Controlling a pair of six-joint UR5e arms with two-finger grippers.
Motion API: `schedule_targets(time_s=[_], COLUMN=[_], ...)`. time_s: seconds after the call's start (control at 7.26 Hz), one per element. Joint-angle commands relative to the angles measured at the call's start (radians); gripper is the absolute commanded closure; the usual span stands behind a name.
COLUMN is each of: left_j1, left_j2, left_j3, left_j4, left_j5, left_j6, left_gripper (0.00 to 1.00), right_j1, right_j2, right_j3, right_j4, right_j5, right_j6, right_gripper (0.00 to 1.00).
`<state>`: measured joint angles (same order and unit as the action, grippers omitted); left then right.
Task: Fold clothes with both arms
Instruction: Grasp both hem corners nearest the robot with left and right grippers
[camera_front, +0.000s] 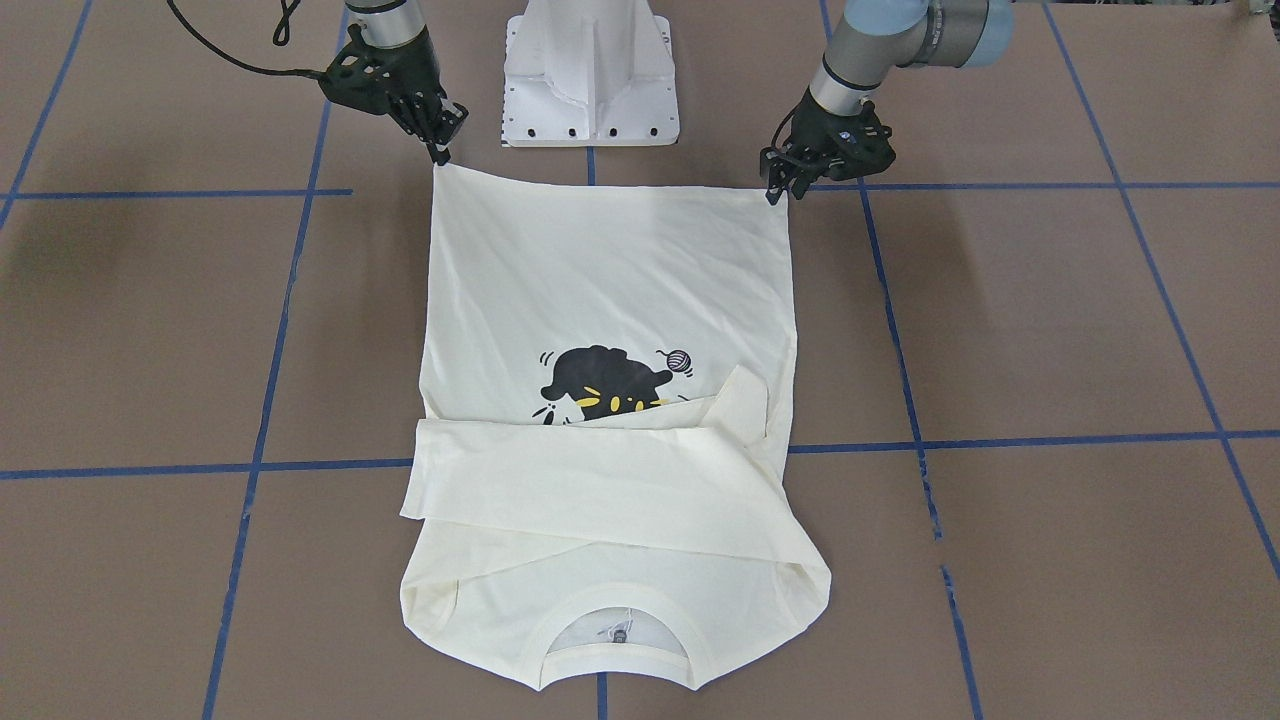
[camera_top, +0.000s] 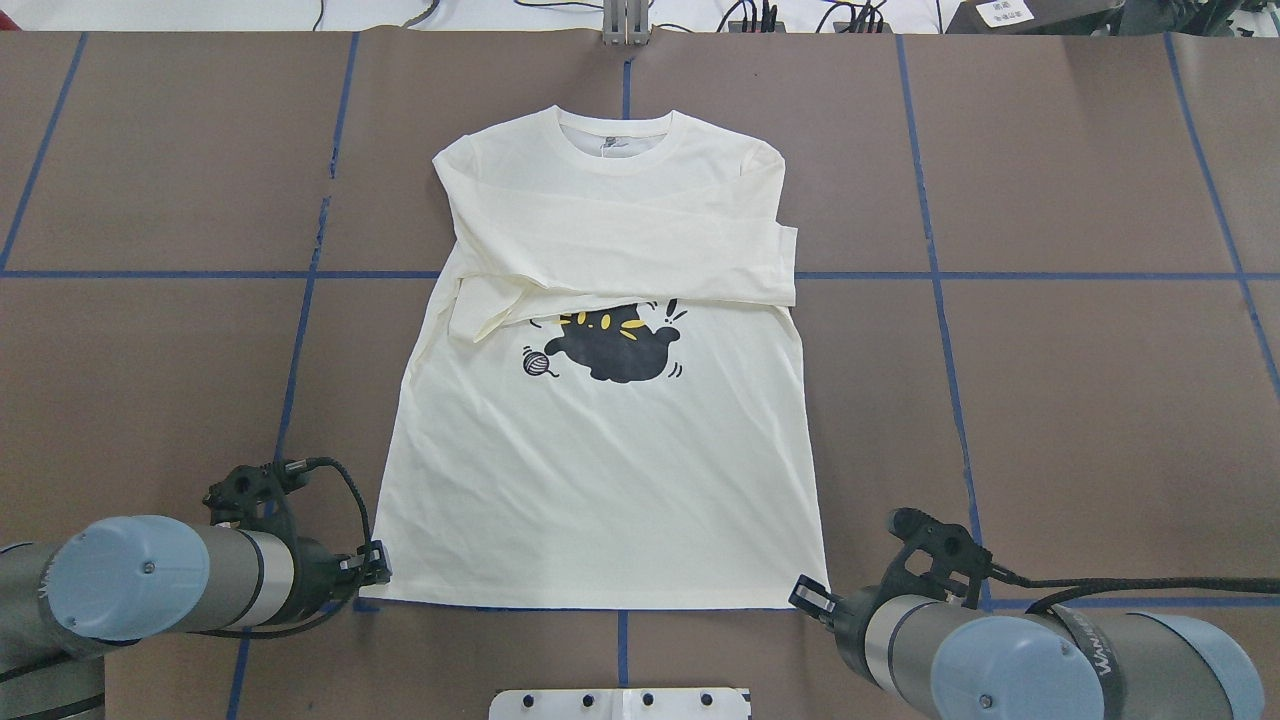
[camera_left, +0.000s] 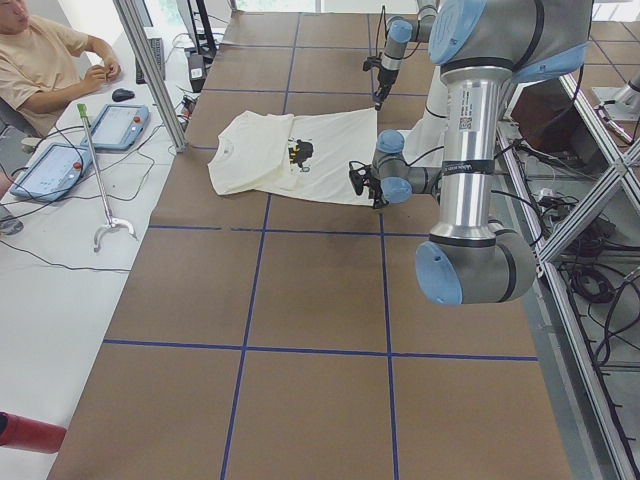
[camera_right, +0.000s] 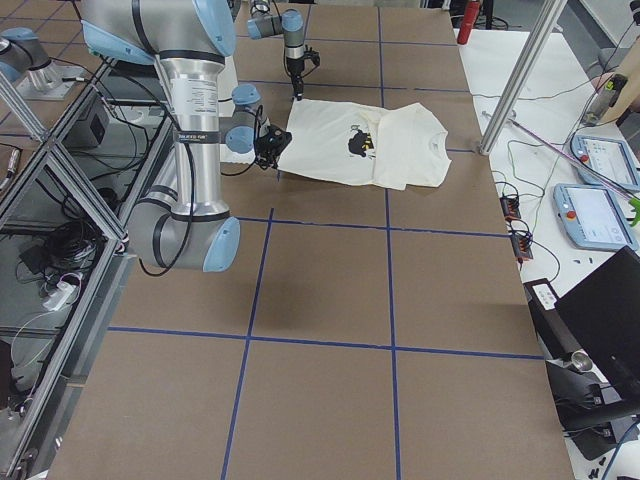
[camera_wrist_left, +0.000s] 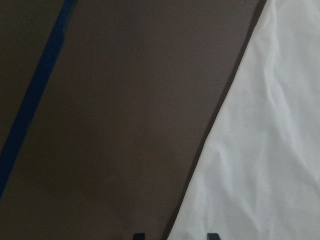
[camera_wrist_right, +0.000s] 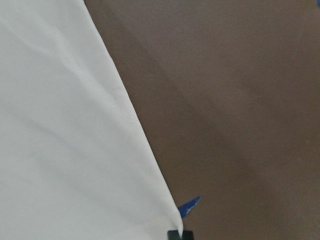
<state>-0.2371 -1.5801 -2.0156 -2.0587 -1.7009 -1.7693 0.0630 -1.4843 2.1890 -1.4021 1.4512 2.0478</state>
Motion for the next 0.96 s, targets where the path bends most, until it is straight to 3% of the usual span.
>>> schedule_targets(time_s=[0.0,0.28,0.41,0.69,0.83], left_j1=[0.004,0.004,0.004,0.004,0.004], left_j2=[0.0,0.0,0.0,0.0,0.0], left_j3=[0.0,0.003,0.005,0.0,-0.003], left_j4=[0.0,0.002,0.002,0.002,0.002], left_j5=[0.0,0.0,0.0,-0.002,-0.005], left_j6=[-0.002,-0.004,-0.002,-0.002,-0.002], left_gripper=[0.54,0.54,0.59,1.0,1.0], right_j1=[0.0,0.0,0.0,0.0,0.0], right_j2=[0.001,0.001,0.001,-0.001,-0.001], right_j3=[0.0,0.002,0.002,0.002,0.002], right_j4=[0.0,0.0,0.0,0.0,0.0], right_j5=[0.0,0.0,0.001,0.002,0.002], right_j6=[0.0,0.0,-0.001,-0.002,-0.002], right_gripper=[1.0,1.0,1.0,1.0,1.0])
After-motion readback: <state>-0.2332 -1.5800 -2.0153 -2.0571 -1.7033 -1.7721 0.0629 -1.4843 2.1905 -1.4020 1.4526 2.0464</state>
